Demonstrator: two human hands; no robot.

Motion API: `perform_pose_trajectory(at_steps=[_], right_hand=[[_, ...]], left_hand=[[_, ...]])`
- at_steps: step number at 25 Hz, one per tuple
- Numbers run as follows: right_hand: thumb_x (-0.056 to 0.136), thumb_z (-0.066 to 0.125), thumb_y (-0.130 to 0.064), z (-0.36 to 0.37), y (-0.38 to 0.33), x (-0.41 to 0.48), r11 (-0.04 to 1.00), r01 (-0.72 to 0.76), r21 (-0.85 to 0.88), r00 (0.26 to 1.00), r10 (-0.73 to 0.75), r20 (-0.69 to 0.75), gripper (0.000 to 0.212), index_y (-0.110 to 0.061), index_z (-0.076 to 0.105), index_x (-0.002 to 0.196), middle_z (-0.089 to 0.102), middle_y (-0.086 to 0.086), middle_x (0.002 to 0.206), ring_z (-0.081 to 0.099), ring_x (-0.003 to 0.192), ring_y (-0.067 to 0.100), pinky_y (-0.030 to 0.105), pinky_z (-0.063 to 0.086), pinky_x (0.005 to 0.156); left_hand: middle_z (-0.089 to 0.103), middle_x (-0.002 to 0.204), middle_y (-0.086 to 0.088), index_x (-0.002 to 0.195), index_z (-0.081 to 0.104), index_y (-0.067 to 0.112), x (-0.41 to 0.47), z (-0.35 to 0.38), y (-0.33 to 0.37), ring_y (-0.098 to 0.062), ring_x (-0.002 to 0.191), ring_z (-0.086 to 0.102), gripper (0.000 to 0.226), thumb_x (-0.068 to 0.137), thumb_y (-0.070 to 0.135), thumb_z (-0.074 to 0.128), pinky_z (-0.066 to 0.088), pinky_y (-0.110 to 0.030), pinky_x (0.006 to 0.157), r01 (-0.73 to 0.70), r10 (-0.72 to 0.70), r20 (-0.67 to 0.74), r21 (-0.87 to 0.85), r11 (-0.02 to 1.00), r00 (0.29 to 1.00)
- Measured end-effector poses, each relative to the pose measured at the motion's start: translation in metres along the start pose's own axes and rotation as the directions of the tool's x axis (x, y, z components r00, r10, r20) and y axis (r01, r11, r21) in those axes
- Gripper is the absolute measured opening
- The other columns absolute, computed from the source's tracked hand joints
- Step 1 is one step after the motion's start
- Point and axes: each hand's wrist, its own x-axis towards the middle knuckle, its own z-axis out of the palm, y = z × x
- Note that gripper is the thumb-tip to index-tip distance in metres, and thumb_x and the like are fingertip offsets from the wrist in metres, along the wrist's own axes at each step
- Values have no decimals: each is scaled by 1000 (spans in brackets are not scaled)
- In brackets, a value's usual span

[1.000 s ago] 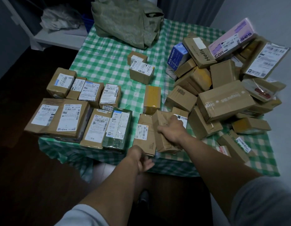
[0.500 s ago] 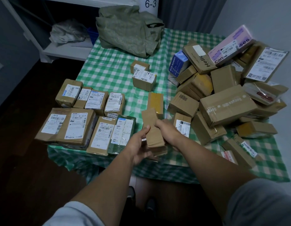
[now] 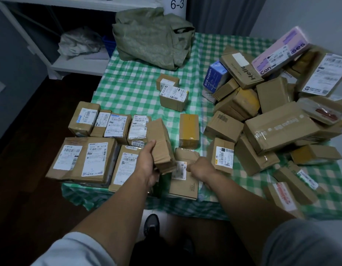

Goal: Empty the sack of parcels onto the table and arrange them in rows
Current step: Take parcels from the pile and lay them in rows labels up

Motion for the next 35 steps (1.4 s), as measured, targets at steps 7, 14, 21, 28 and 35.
perform_pose_trajectory(at_steps=[7,14,21,28,35], right_hand=[[77,75,-55,56,-3,27,955,-242,-174,960,209,-188,99,-9,25,149,33,27,146,39,134,42,45,43,106],[71,79,-63,101,-12,37,918,-263,-297,935,168,-312,122,-5,9,153,18,26,154,27,140,42,53,40,105],[72,77,-59,110,-10,35,913,-297,-281,933,215,-287,123,-8,2,155,12,24,155,27,139,42,59,41,102],[70,83,-49,106,-9,23,953,-224,-204,966,190,-173,116,-7,11,150,24,20,146,32,134,39,50,41,104],[95,57,-26,67,-35,18,976,104,192,936,-31,-350,39,-9,58,130,62,13,124,61,109,31,37,49,93]], left_hand=[[77,104,-15,102,76,13,47,-25,27,-35,93,74,32,86,41,73,60,-50,79,-69,68,11,159,985,998],[78,95,-7,104,75,14,69,-44,45,-19,76,76,25,93,35,67,60,-34,69,-88,79,58,155,984,995],[77,109,-9,126,63,11,86,-59,40,-23,95,75,52,88,45,72,60,-33,71,-91,89,18,164,982,996],[75,113,-4,136,54,16,90,-54,41,-25,101,73,101,55,65,88,54,-49,99,-93,102,-19,279,956,995],[56,140,-5,151,28,15,75,-29,40,-28,126,56,130,50,65,91,48,-51,105,-144,197,-55,503,852,979]])
